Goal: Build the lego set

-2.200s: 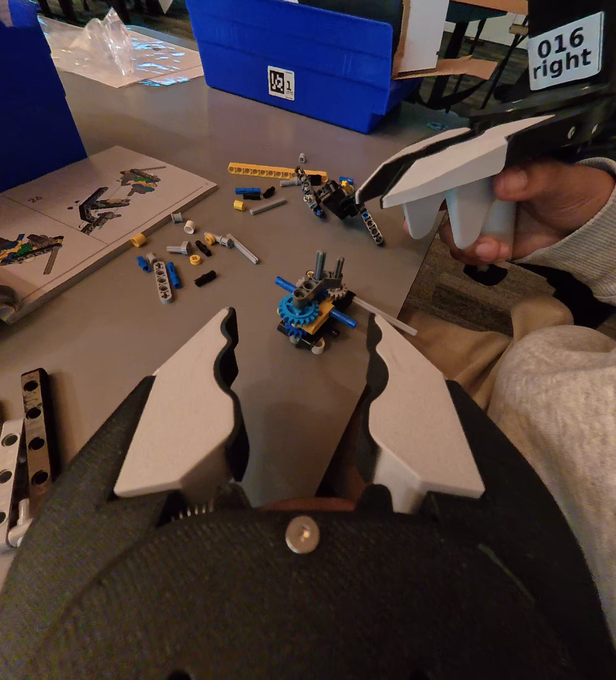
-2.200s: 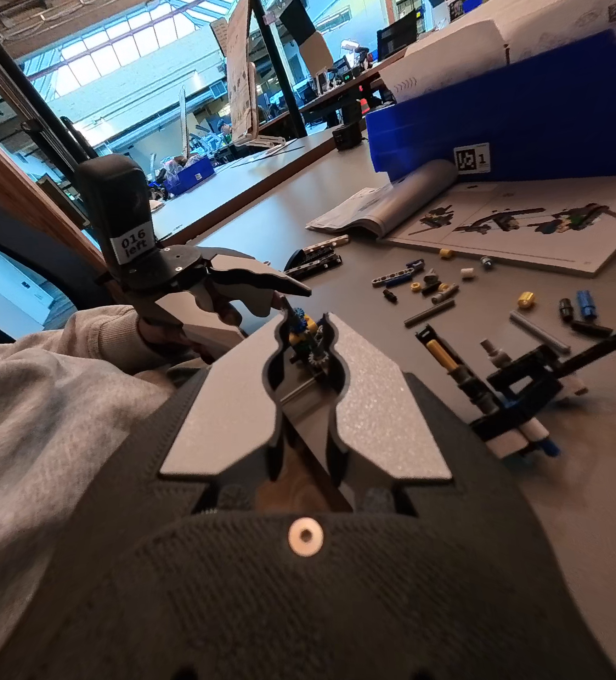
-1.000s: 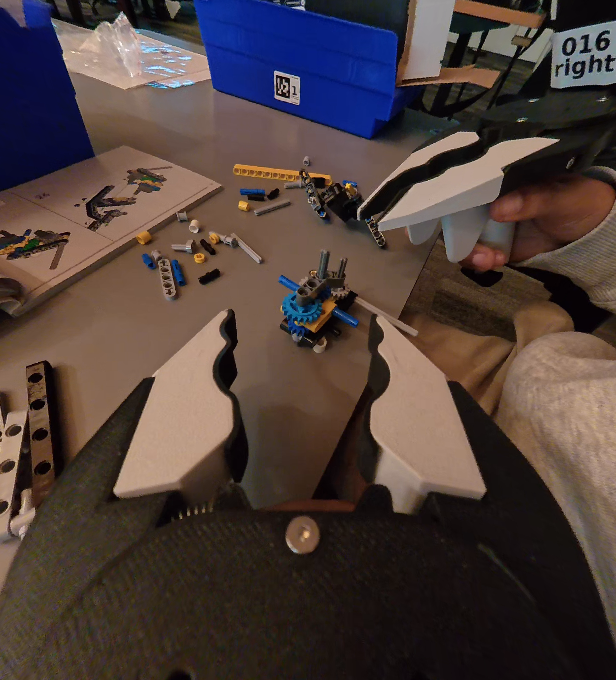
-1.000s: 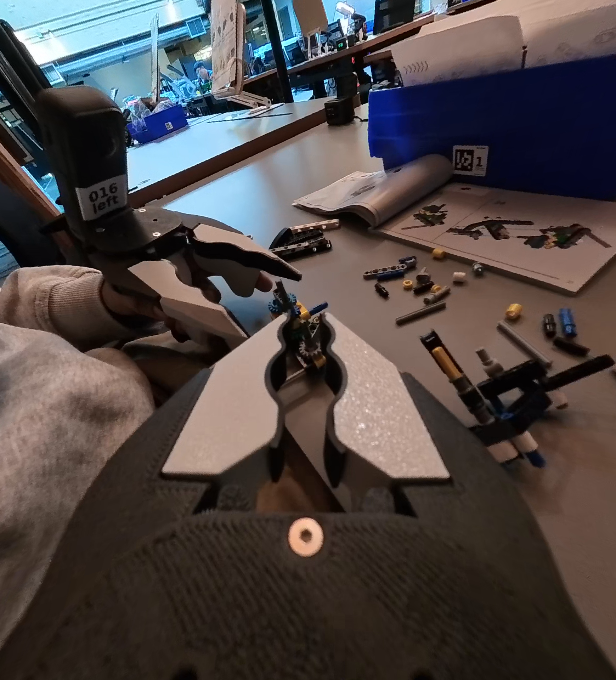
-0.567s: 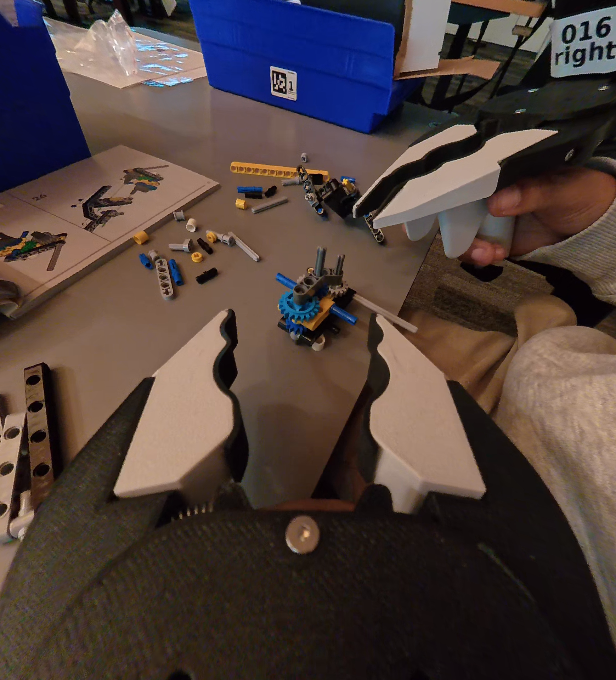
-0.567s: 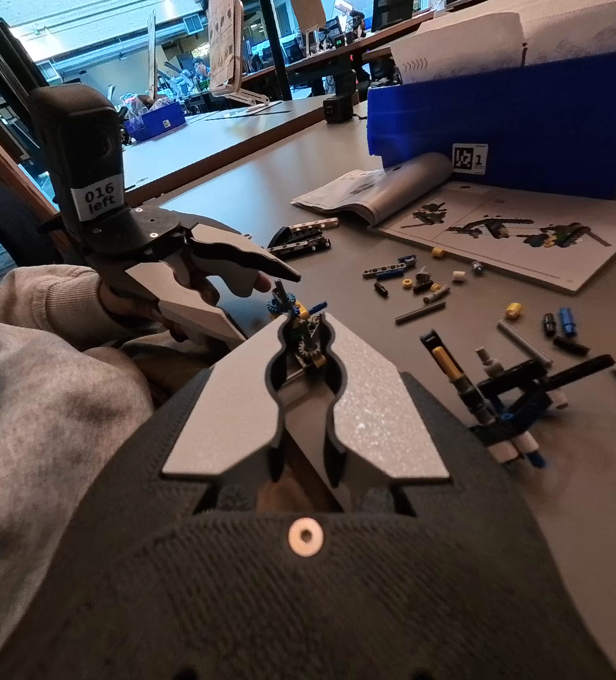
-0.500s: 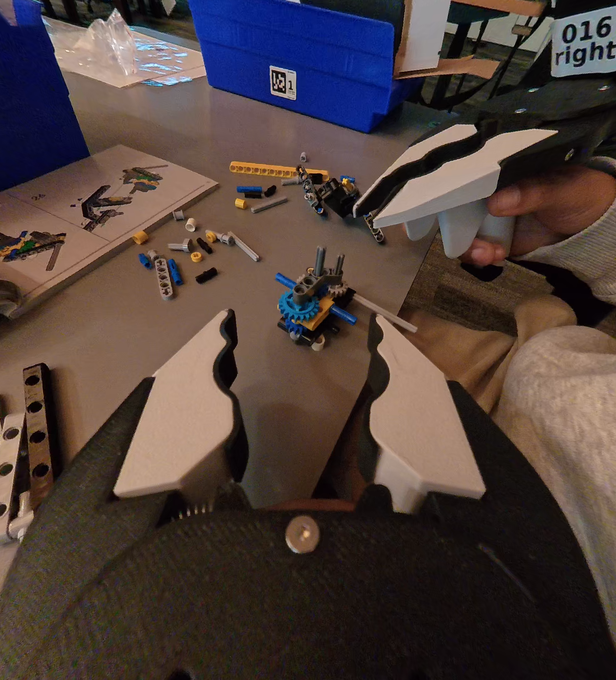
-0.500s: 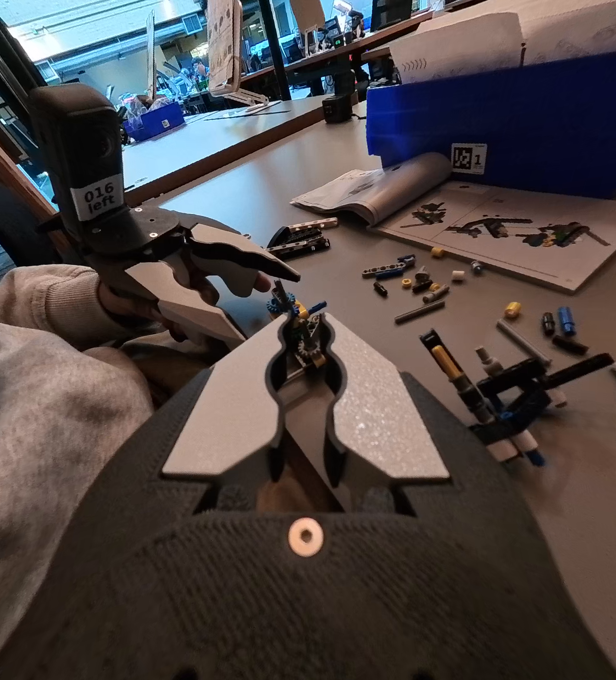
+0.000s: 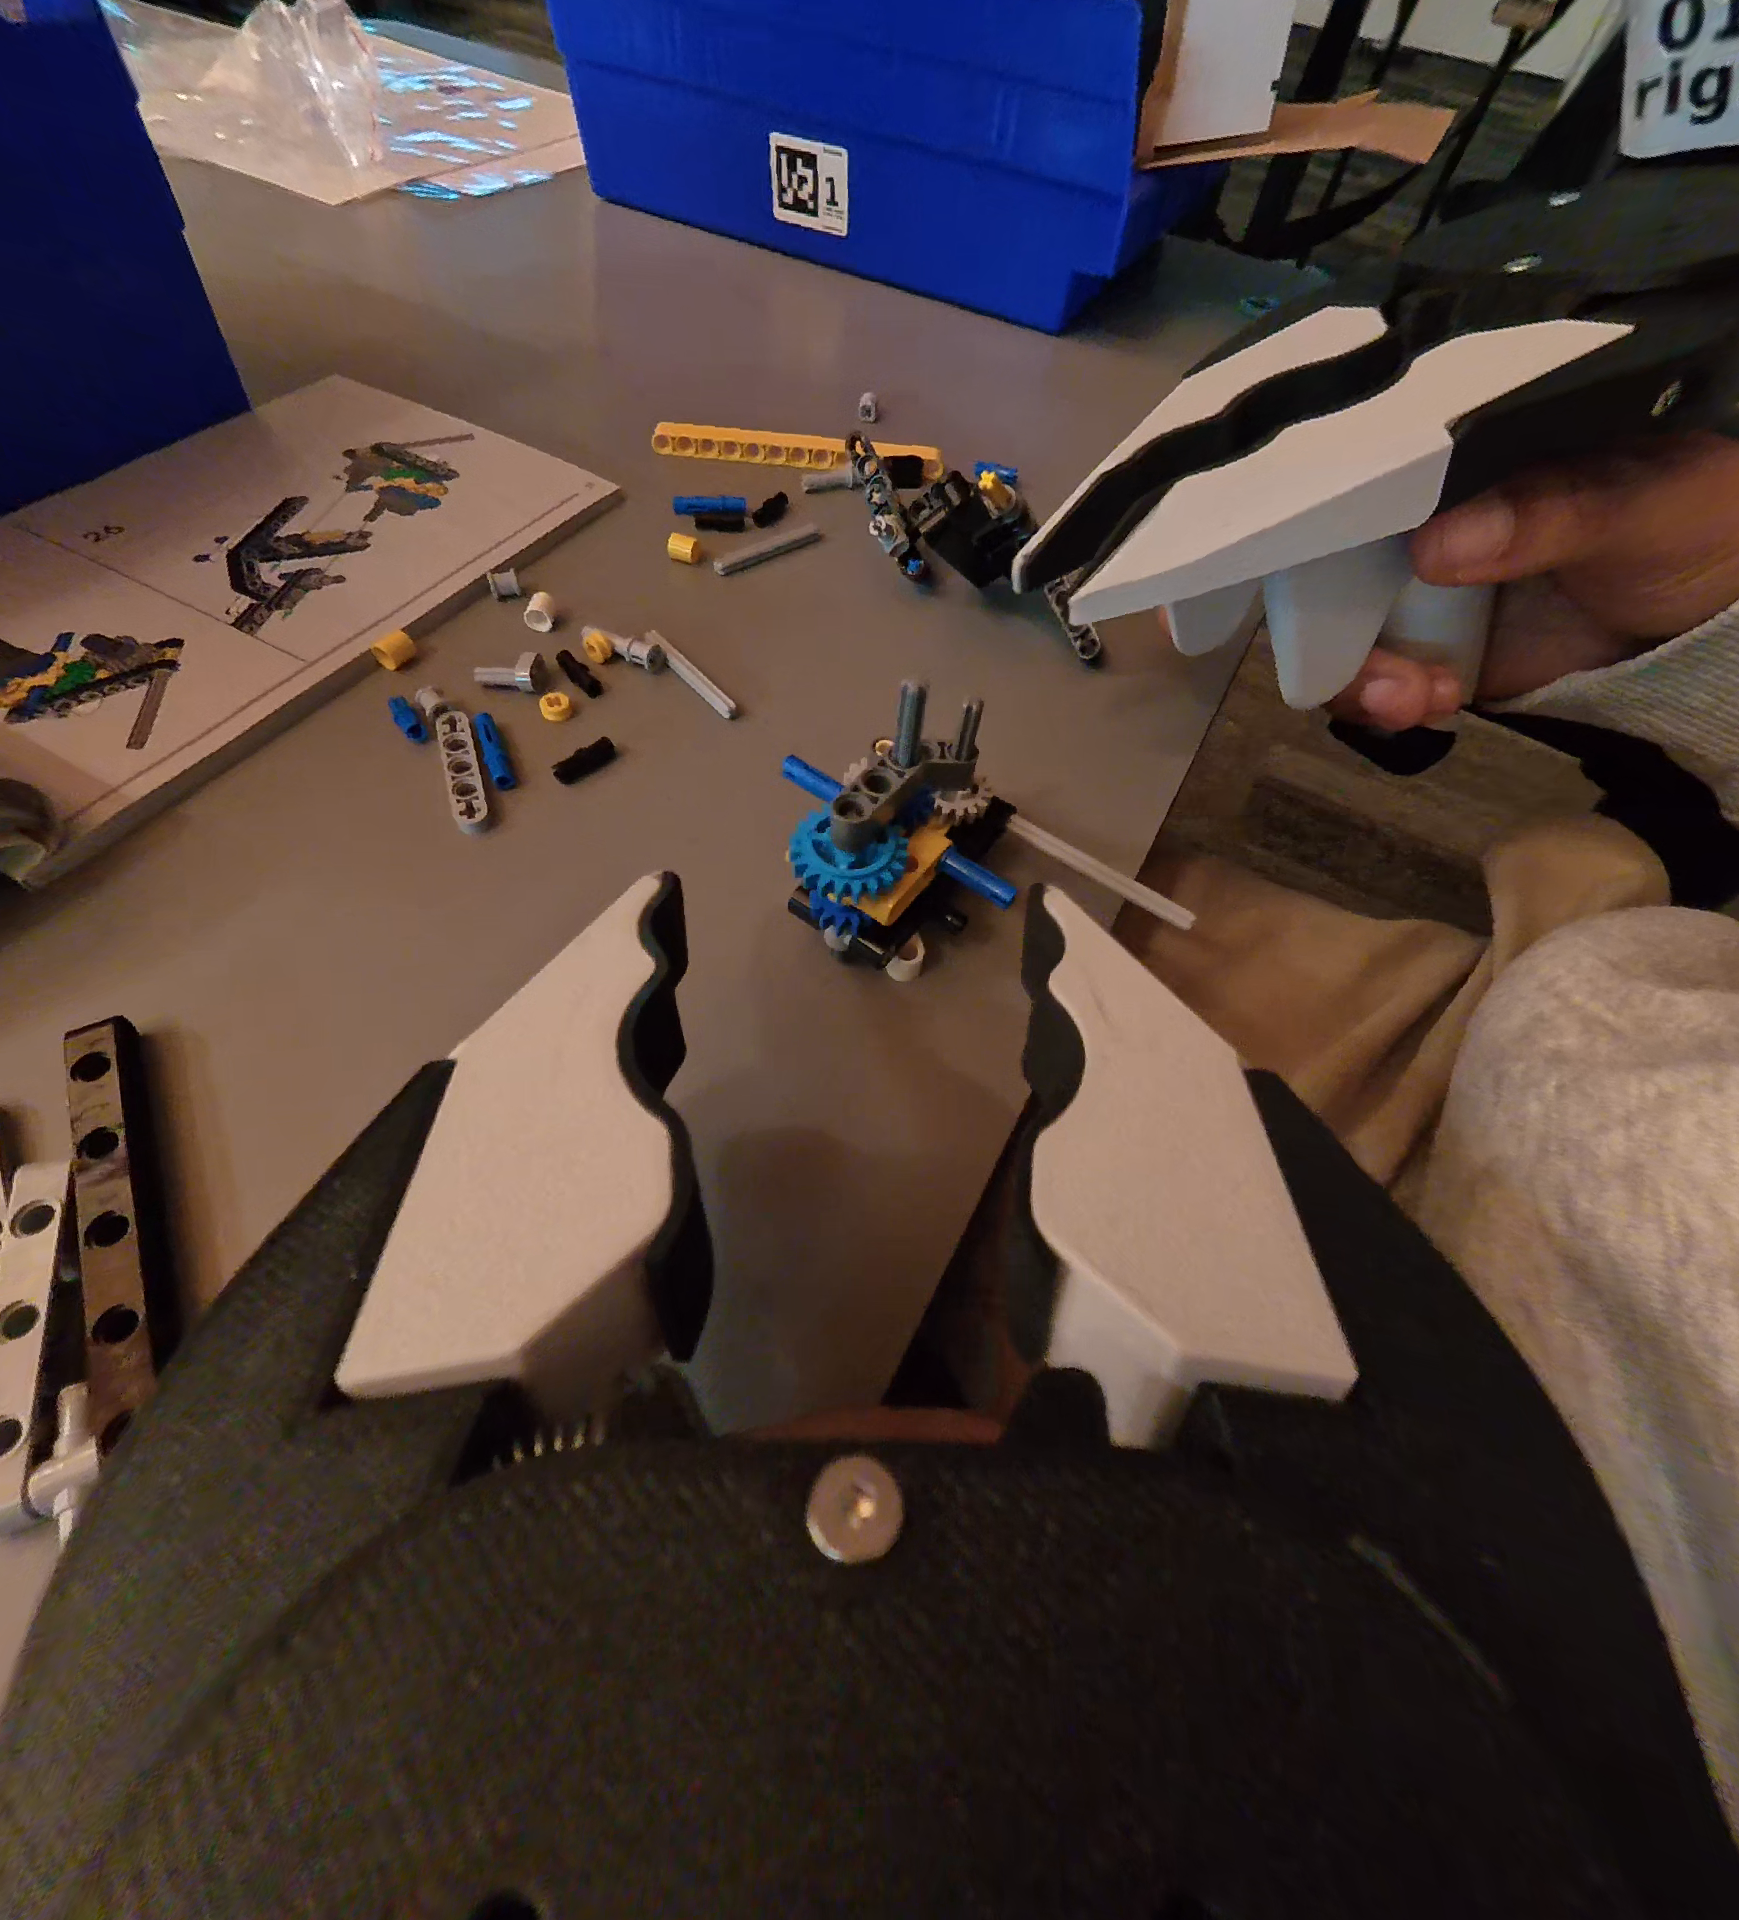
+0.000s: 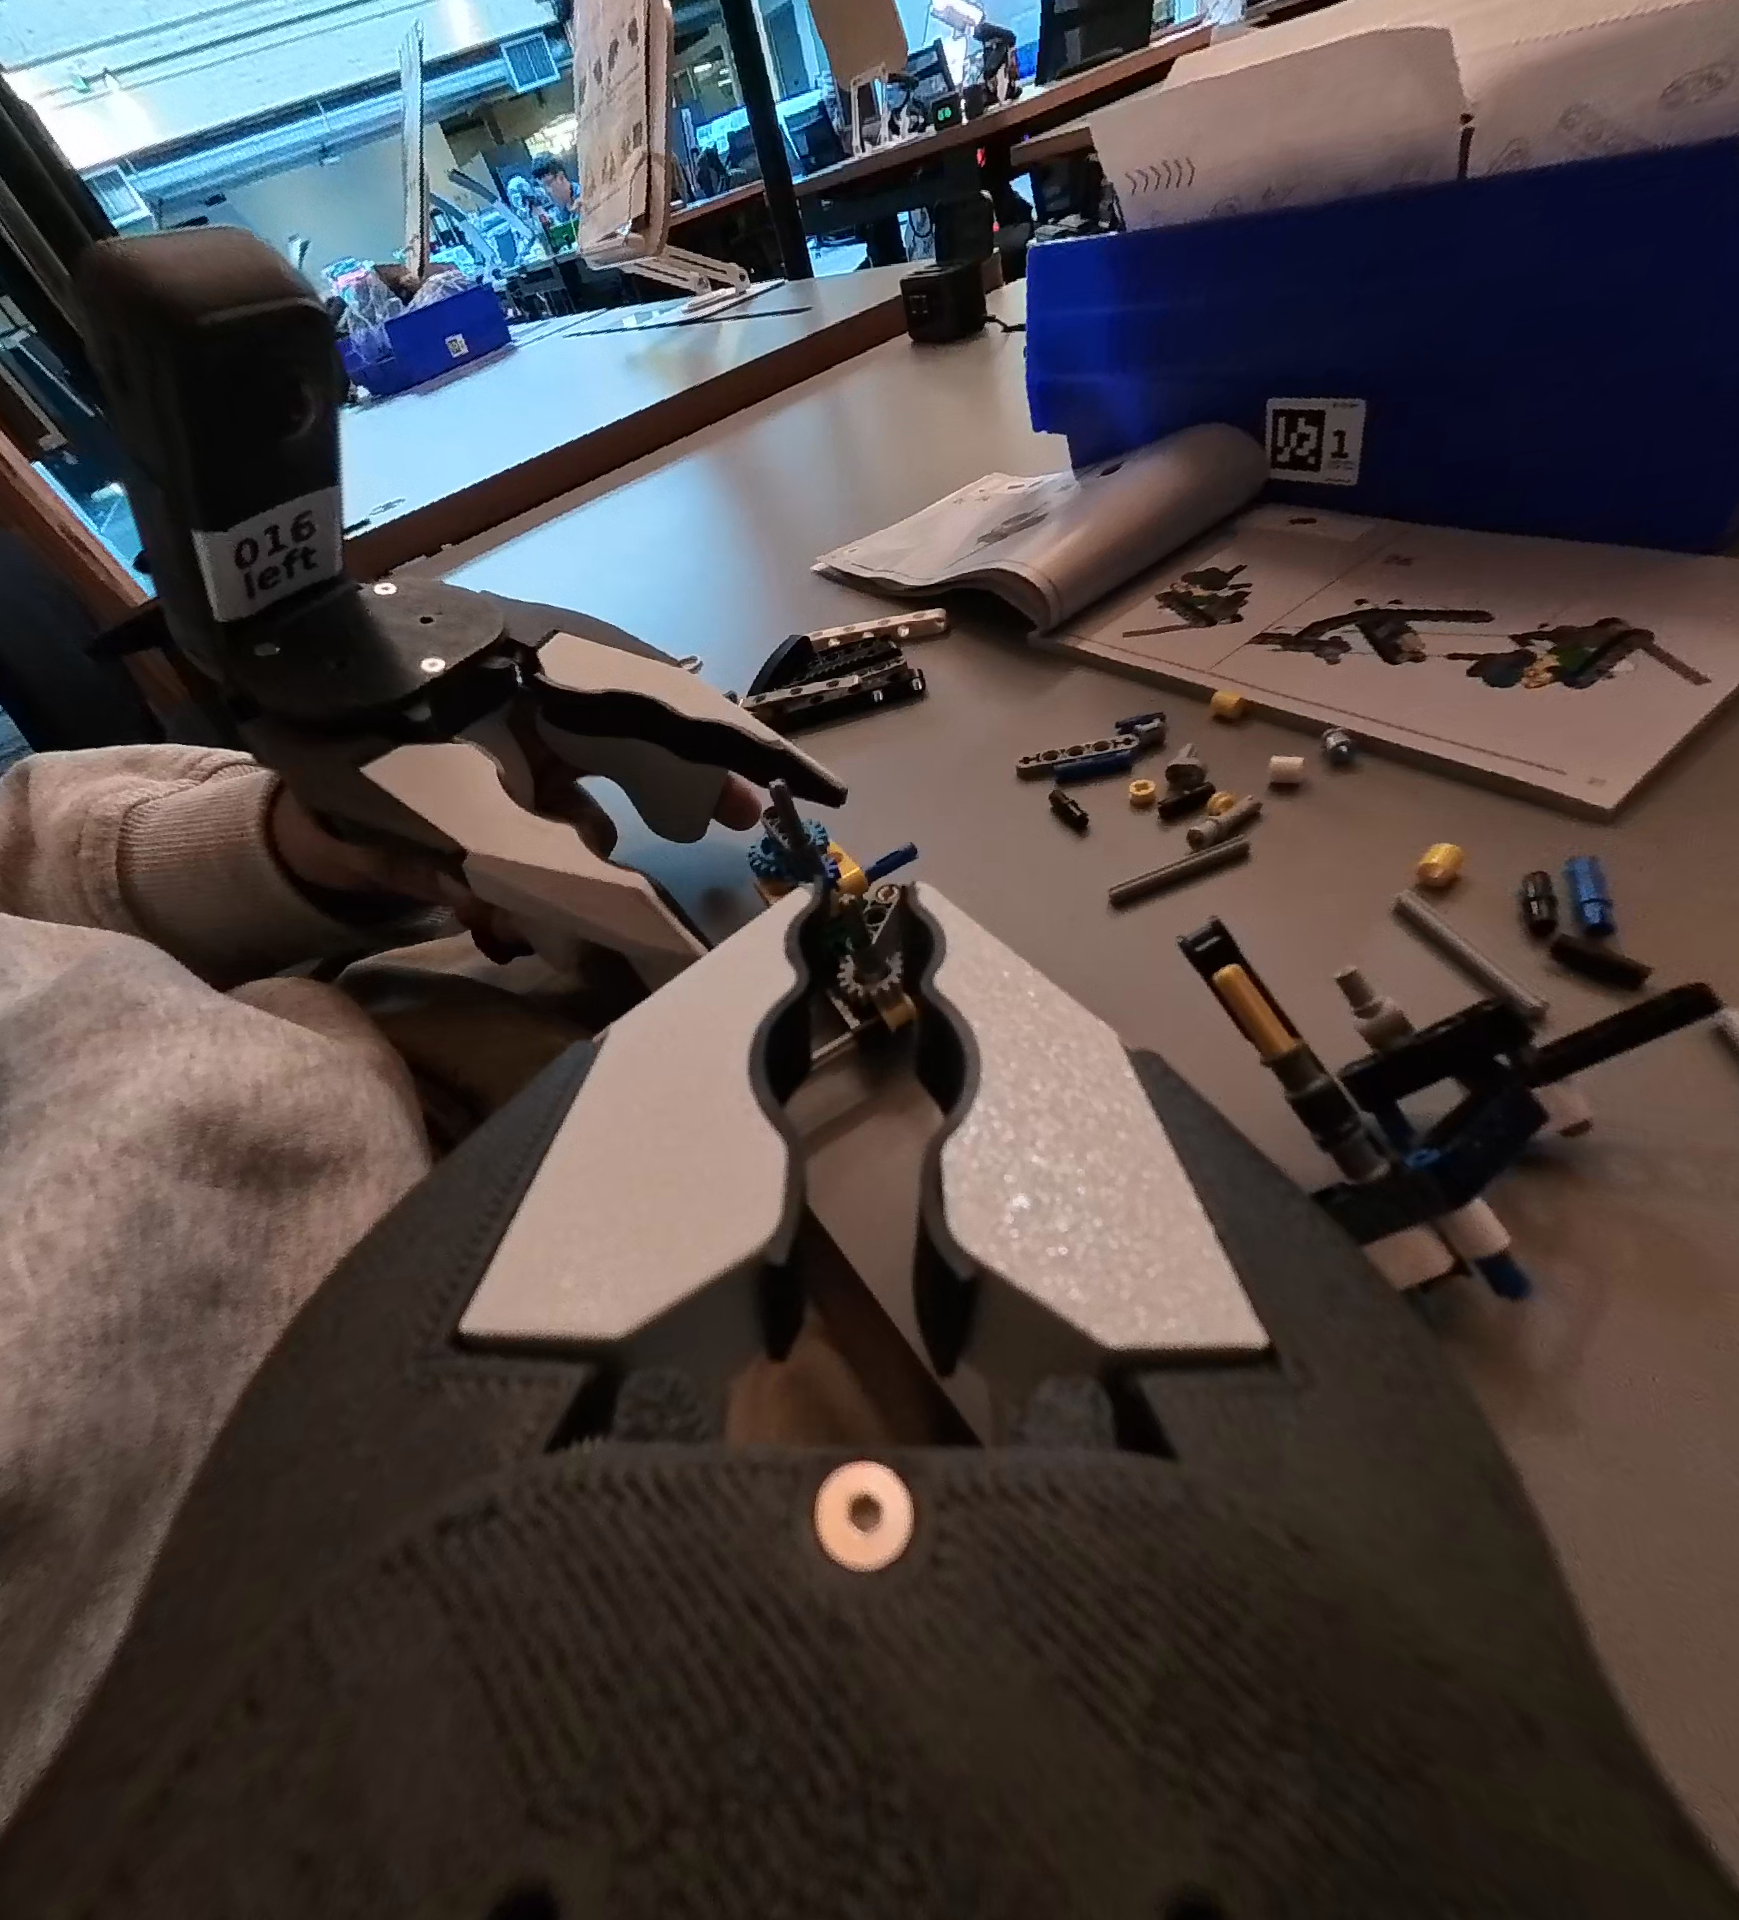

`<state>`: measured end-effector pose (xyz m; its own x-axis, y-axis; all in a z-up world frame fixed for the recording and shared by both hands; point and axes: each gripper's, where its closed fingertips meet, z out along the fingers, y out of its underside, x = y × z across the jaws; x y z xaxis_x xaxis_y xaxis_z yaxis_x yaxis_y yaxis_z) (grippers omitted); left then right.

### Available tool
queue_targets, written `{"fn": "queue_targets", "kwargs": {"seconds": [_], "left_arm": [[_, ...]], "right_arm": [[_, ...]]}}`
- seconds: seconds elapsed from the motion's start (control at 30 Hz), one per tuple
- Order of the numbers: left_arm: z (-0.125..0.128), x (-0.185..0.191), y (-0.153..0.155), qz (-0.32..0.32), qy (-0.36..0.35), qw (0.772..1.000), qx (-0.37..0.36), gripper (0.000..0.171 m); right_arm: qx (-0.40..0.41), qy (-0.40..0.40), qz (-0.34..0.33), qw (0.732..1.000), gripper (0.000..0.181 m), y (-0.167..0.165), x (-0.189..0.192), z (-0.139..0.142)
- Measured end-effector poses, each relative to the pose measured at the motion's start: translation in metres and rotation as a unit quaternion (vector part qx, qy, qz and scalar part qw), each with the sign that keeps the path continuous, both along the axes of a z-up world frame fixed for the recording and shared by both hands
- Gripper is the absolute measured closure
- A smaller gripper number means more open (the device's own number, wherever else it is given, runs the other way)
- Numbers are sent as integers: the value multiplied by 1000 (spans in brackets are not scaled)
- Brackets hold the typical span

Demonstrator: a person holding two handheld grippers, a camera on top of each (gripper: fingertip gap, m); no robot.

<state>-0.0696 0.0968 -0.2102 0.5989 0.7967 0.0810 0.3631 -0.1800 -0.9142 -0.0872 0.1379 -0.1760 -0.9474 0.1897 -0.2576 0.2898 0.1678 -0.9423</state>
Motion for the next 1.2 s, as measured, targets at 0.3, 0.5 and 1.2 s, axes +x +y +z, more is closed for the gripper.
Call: {"fn": "queue_targets", "kwargs": {"seconds": [0.3, 0.5, 1.2], "left_arm": [[1, 3, 7, -22, 2, 1000, -3, 103], [-3, 2, 11, -24, -9, 1000, -11, 103], [-5, -1, 10, -5, 7, 999, -42, 128]], "right_arm": [[3, 1, 0, 1000, 170, 0, 0, -1], [6, 1, 0, 1000, 170, -1, 1, -2], [4, 2, -2, 1000, 171, 0, 0, -1]]}}
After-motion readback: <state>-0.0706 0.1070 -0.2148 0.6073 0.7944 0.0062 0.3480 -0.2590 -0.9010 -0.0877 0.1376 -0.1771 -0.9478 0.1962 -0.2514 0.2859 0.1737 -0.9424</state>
